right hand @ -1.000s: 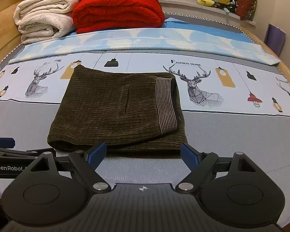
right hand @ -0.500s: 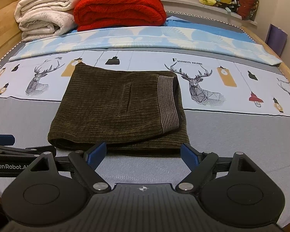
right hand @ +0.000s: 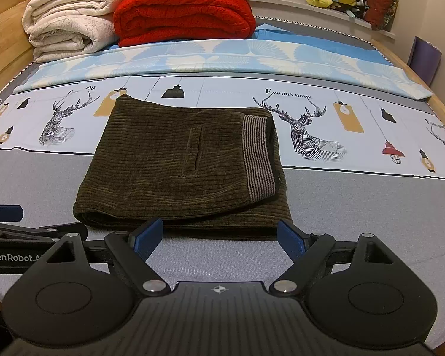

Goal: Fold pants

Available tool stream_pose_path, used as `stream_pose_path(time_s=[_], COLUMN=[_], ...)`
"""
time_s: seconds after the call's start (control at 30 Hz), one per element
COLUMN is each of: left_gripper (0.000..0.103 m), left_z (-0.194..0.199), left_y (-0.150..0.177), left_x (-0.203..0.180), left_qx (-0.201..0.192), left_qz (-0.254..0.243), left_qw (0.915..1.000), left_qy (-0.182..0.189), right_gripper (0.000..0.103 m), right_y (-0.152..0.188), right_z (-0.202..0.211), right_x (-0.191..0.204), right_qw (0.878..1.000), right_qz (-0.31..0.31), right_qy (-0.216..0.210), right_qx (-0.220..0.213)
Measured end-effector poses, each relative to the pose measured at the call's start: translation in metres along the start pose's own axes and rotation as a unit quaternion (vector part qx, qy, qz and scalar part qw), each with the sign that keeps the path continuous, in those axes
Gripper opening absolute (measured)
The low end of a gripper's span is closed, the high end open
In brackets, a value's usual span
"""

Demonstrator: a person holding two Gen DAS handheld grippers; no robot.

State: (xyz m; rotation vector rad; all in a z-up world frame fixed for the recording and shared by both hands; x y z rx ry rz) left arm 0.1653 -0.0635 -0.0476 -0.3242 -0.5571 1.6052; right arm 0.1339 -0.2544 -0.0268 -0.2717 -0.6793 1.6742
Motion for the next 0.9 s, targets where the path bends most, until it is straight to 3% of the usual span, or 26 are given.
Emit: stream_pose_path(time_s=[0.9], left_gripper=[0.102], left_z=[0.0019], left_y=[0.0008], left_x=[-0.0026], left_qx=[-0.007], left_qz=[-0.007], left_qw=[0.9999], left_qy=[0.005], right_gripper=[0.085], right_y=[-0.0008], right_z=[0.0001], right_x=[0.0008], right_qw=[1.000], right_qz=[0.000], right_qy=[0.000], right_qx=[0.001])
Point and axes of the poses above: each gripper's, at about its wrist camera, not at the fingertips, and z roughly against the way its jaws point, x to its left, y to its underside, the point moved 4 cm from there along -z, roughly the way its jaws point, and after that the axes turned 11 degrees about -y, right-handed, at the moved point
